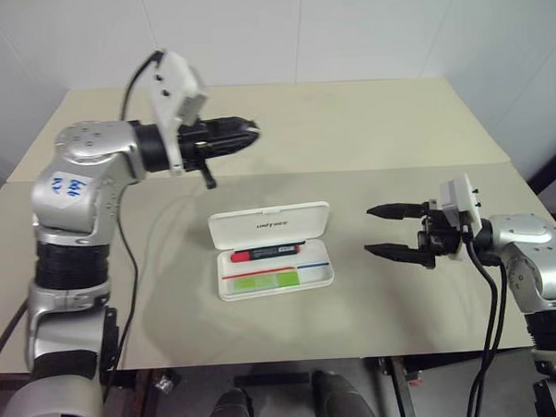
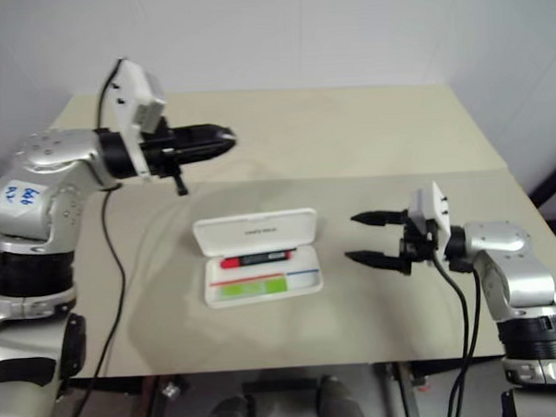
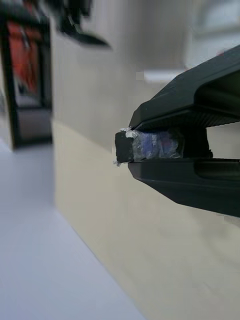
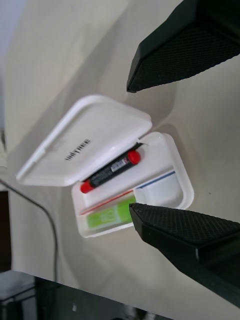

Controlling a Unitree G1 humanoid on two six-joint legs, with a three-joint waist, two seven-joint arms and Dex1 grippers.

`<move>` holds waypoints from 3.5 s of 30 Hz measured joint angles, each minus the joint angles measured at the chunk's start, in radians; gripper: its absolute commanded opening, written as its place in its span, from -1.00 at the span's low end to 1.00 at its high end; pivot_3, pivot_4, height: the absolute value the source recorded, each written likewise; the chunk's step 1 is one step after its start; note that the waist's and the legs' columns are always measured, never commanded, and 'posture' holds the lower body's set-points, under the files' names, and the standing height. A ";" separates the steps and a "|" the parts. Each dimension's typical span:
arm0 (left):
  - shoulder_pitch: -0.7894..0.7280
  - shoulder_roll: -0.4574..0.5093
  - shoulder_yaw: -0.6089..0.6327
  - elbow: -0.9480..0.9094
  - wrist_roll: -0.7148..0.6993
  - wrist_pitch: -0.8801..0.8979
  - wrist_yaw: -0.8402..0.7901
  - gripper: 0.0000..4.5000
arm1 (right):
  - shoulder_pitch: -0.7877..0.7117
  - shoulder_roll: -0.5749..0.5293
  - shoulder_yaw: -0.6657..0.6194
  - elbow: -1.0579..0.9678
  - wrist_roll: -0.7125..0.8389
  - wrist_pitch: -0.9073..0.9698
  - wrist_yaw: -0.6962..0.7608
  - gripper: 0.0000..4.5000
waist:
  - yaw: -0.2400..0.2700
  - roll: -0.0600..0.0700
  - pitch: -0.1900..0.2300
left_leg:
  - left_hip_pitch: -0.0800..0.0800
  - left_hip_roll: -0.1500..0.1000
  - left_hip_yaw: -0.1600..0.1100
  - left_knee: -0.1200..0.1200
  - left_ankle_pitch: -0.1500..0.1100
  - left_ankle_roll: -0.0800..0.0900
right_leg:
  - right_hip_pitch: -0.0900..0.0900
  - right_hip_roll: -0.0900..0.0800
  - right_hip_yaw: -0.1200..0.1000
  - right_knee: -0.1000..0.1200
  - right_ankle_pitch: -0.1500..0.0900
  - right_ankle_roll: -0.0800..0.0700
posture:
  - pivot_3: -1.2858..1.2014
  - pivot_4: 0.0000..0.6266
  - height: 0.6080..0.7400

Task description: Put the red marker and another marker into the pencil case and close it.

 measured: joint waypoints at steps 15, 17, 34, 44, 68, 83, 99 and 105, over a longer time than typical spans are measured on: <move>0.061 -0.185 -0.233 -0.167 -0.035 0.342 0.149 -0.83 | 0.107 -0.101 -0.080 0.125 -0.019 -0.071 0.053 1.00 | -0.002 0.001 0.000 | 0.001 0.000 0.000 0.002 0.000 0.000 | 0.001 0.000 0.001 0.000 0.000 0.001 | 0.03 -0.52 1.00; 0.076 -0.189 -0.260 -0.217 -0.038 0.404 0.172 -0.83 | 0.123 -0.101 -0.081 0.120 -0.019 -0.073 0.041 1.00 | -0.001 0.001 0.000 | 0.001 0.000 0.000 0.002 0.000 0.000 | 0.001 0.000 0.001 0.000 0.000 0.001 | 0.03 -0.52 1.00; 0.134 -0.139 -0.392 -0.275 -0.040 0.528 0.234 -0.83 | 0.121 -0.077 -0.058 0.116 -0.036 -0.079 -0.011 1.00 | 0.001 0.001 0.001 | 0.001 -0.001 0.000 0.004 0.000 0.000 | 0.002 0.000 0.001 -0.001 0.000 0.001 | 0.03 -0.52 1.00; 0.144 -0.098 -0.462 -0.262 0.022 0.461 0.231 -0.83 | 0.122 -0.076 -0.058 0.096 -0.036 -0.078 -0.031 1.00 | 0.001 0.001 0.001 | 0.001 -0.001 0.000 0.003 0.000 0.000 | 0.002 0.000 0.002 -0.002 0.000 0.001 | 0.03 -0.52 1.00; 0.175 -0.139 -0.445 -0.200 0.060 0.401 0.219 0.99 | 0.133 -0.051 -0.058 0.066 -0.035 -0.058 -0.073 1.00 | 0.001 0.001 0.001 | 0.001 -0.001 0.000 0.003 0.000 0.000 | 0.002 0.000 0.002 -0.001 0.001 0.001 | 0.03 -0.52 1.00; 0.149 0.024 0.015 -0.343 -0.106 0.276 0.132 0.99 | 0.094 -0.041 -0.071 0.043 0.081 -0.020 0.009 1.00 | -0.005 0.002 0.001 | 0.002 -0.001 0.000 0.004 0.000 0.000 | 0.003 0.000 0.002 -0.001 0.001 0.001 | 0.03 -0.52 1.00; 0.253 0.290 0.094 -0.034 0.054 -0.038 0.081 -0.31 | -0.133 -0.035 -0.022 0.229 0.051 -0.058 0.161 1.00 | -0.001 0.002 0.001 | 0.000 0.000 0.000 -0.001 0.000 0.000 | 0.000 -0.001 0.001 -0.003 0.001 0.001 | 0.03 -0.52 1.00; 0.261 0.265 0.101 0.098 0.058 -0.150 0.035 -0.97 | -0.133 -0.026 -0.017 0.228 0.044 -0.059 0.161 1.00 | 0.001 0.003 0.001 | 0.000 -0.001 0.000 0.000 0.000 0.000 | 0.000 -0.001 0.001 -0.001 0.001 0.001 | 0.03 -0.52 1.00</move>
